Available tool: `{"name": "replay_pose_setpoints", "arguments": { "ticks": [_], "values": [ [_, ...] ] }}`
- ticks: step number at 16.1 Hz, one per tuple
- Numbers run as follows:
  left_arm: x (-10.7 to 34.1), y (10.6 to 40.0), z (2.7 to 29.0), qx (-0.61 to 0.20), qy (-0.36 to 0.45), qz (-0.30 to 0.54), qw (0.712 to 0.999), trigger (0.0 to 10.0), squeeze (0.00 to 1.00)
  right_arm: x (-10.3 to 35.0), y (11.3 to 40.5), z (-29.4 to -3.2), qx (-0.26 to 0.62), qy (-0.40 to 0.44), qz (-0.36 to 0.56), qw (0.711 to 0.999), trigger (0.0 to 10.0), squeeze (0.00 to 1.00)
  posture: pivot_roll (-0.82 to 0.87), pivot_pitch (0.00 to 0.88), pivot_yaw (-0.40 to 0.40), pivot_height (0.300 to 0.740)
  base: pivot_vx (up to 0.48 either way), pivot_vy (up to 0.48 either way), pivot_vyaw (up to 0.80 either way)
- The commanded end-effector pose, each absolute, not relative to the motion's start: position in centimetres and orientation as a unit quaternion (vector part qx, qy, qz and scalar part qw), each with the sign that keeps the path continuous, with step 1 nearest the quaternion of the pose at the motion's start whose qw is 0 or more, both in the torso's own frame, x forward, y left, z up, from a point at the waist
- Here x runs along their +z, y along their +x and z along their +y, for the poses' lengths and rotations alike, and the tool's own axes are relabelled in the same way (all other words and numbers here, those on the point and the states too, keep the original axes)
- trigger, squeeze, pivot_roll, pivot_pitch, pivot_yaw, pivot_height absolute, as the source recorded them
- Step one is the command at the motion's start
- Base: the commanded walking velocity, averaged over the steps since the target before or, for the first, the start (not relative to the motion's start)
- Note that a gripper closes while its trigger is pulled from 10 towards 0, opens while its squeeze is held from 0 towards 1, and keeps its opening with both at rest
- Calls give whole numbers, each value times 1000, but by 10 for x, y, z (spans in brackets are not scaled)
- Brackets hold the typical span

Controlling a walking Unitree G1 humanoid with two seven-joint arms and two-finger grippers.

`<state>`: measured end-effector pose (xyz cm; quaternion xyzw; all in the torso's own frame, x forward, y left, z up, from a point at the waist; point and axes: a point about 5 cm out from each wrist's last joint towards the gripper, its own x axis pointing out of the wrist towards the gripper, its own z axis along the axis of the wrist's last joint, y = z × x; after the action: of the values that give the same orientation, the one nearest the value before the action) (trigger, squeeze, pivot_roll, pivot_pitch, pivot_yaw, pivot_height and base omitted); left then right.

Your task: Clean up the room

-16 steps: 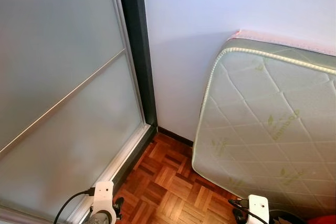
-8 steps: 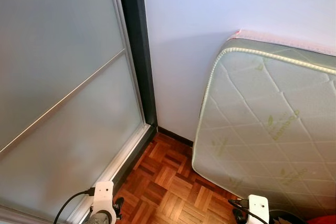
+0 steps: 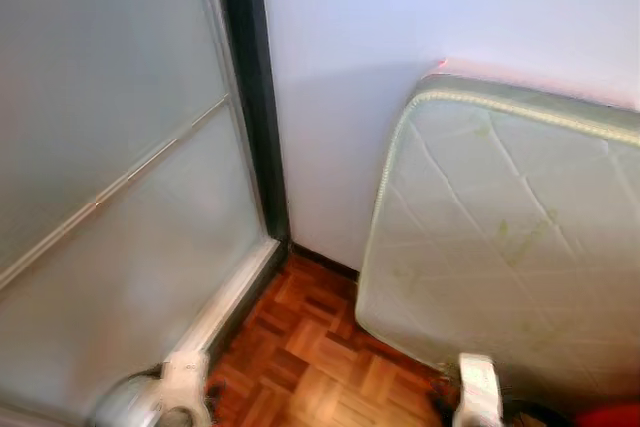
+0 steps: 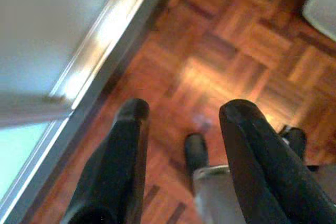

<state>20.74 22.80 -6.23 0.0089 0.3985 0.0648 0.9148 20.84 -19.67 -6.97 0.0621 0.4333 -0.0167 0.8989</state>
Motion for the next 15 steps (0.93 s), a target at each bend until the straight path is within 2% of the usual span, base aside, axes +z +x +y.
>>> {"name": "replay_pose_setpoints", "arguments": {
  "ticks": [1, 8, 15],
  "values": [
    [-73, 189, 227, 65, 2, 434, 898, 10000, 0, -71, 207, -195, -11, 74, 439, 895, 10000, 0, 229, 58, -35, 740, 0, 0, 0],
    [-73, 189, 229, 59, 13, 440, 896, 10000, 0, -70, 208, -194, -9, 81, 443, 893, 10000, 0, 241, 55, -24, 740, 0, 0, 0],
    [-69, 195, 233, 38, 41, 434, 899, 10000, 0, -73, 206, -188, -22, 98, 447, 889, 10000, 0, 230, 59, 22, 740, 0, 0, 0]
  ]
}}
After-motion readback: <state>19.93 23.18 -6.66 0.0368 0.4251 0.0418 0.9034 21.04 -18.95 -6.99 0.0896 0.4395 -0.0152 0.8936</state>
